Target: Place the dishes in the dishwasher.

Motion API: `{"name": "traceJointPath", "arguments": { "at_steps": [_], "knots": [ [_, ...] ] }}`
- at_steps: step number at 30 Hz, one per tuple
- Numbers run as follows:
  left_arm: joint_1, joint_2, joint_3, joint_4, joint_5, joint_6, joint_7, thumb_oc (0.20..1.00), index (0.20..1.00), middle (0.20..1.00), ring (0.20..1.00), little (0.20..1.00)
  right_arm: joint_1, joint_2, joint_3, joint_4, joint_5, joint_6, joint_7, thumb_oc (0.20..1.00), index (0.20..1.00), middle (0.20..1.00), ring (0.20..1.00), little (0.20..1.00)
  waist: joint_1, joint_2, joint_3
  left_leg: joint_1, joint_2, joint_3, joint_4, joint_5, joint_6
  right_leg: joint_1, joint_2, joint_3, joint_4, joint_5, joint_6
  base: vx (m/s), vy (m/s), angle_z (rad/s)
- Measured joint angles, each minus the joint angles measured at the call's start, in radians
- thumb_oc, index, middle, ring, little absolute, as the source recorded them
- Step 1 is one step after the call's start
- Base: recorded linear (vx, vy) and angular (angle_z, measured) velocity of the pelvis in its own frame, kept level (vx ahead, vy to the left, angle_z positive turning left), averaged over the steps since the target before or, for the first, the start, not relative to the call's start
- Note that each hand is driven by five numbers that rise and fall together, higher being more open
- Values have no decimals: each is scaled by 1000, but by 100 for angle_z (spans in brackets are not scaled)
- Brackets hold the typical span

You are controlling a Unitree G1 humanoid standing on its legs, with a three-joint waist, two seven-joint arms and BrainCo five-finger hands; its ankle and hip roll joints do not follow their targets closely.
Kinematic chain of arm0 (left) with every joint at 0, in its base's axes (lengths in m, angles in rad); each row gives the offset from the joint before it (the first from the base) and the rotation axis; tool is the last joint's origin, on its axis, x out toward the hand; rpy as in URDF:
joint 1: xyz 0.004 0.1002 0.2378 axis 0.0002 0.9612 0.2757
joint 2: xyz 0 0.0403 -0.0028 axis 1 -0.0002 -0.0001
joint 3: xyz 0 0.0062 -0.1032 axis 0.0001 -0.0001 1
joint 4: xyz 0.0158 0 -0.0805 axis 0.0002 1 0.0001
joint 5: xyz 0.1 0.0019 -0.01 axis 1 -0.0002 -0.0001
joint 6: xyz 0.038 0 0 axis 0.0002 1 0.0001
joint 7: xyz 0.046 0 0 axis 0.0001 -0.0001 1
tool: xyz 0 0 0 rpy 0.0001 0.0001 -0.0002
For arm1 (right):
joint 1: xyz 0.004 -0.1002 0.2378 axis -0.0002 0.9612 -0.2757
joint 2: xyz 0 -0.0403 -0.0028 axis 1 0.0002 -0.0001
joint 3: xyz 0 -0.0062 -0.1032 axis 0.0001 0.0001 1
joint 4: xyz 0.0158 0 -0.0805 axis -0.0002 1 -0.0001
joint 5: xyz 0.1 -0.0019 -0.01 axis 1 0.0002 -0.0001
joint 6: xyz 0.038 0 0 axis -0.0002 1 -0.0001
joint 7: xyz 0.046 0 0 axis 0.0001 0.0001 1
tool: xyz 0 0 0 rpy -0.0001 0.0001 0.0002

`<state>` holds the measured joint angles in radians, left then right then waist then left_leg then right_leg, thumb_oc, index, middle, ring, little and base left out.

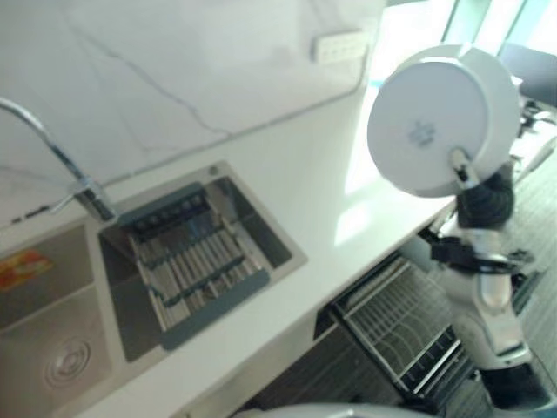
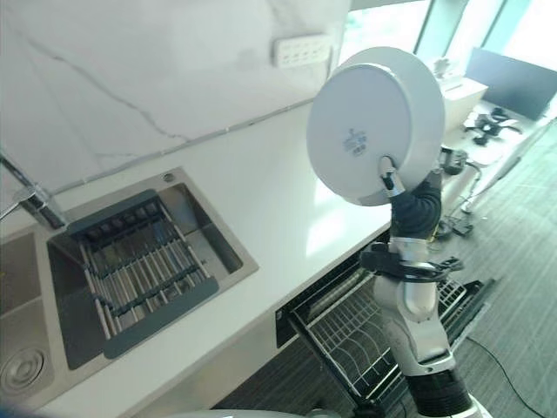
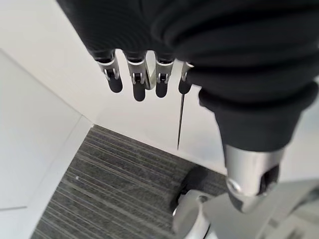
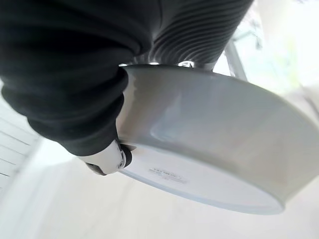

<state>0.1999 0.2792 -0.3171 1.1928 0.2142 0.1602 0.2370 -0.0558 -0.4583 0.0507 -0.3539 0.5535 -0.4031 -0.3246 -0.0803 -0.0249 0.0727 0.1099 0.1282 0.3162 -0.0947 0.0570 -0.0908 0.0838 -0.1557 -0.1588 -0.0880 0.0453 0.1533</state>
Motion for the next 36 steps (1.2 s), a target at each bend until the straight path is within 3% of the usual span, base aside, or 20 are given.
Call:
{"name": "traceJointPath", "arguments": {
  "at_steps": [3,4,12,17,27,36],
  "knots": [
    [30,-3,-40,5,0,2,0,1000,1000,1000,1000,1000,83,-4,-104,-9,18,-27,-34,200,200,200,200,200,-32,-10,-23,-7,4,41,0,-7,-8,-35,5,44,-5,8,-12,-42,-140,-42],
    [26,-9,-53,2,1,-2,0,1000,1000,1000,1000,1000,84,-4,-105,-8,17,-32,-41,200,200,200,200,200,-37,-8,-22,-13,4,47,0,-4,-5,-45,5,52,-5,19,-1,-111,-128,-23],
    [-10,-23,-75,-16,3,-23,-1,1000,1000,1000,1000,1000,101,1,-112,59,7,-43,-109,200,200,200,200,200,-25,17,7,-54,-6,46,6,11,9,-88,1,63,0,46,-8,-74,-45,-2],
    [-50,-35,-65,-16,0,-30,5,1000,1000,1000,1000,1000,108,26,-115,147,6,-42,-130,200,200,200,200,200,-25,40,92,-56,-9,49,7,7,8,-91,-2,64,0,46,-3,-49,-15,-1],
    [-62,-40,-68,-37,-11,-27,7,1000,1000,1000,1000,1000,97,28,-93,173,-69,-42,-129,200,200,200,200,200,-19,48,129,-62,-18,46,6,9,15,-96,-11,64,0,52,-6,-67,15,1],
    [-118,-39,-28,-54,-128,-34,33,1000,1000,1000,1000,1000,69,86,-51,466,-102,-42,-170,200,200,200,200,200,-5,48,203,-124,-12,28,28,20,22,-134,-9,53,0,69,-12,-66,-54,4]
  ]
}}
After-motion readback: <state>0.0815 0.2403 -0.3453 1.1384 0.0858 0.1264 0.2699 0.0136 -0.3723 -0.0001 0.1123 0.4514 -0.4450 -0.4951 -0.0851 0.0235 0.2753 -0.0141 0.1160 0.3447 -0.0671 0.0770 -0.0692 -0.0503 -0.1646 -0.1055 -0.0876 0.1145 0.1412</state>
